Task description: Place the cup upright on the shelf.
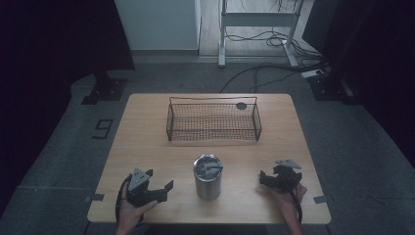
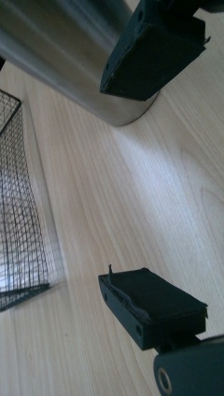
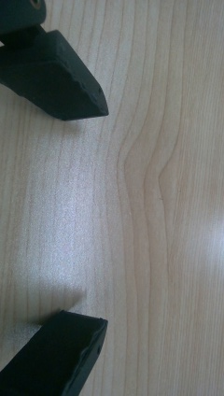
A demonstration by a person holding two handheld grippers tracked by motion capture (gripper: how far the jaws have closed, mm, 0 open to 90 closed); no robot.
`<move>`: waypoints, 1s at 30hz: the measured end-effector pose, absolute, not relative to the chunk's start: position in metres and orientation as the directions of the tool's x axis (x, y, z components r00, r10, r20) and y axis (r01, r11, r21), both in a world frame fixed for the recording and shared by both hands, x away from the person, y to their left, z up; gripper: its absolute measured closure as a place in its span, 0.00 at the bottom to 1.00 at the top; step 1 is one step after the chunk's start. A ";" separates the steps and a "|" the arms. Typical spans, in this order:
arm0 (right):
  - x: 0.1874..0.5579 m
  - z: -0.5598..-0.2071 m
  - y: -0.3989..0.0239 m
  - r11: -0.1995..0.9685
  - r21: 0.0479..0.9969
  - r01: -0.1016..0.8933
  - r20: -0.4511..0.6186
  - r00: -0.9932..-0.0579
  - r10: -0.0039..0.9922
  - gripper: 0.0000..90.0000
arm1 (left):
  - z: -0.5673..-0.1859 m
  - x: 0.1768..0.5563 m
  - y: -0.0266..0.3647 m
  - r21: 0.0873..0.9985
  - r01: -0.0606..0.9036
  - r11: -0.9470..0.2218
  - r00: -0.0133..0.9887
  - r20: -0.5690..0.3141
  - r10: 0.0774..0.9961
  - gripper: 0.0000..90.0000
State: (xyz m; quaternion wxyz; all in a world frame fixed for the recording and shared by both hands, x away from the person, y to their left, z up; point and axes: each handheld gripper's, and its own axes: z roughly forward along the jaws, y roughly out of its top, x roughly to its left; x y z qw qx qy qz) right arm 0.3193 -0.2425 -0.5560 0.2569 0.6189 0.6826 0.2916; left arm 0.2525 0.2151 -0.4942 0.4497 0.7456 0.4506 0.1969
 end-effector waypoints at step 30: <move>0.320 -0.556 -0.243 0.059 0.718 0.693 0.008 -0.093 0.996 0.02 | -0.495 0.242 0.163 0.832 0.462 -0.306 0.667 -0.099 0.738 0.03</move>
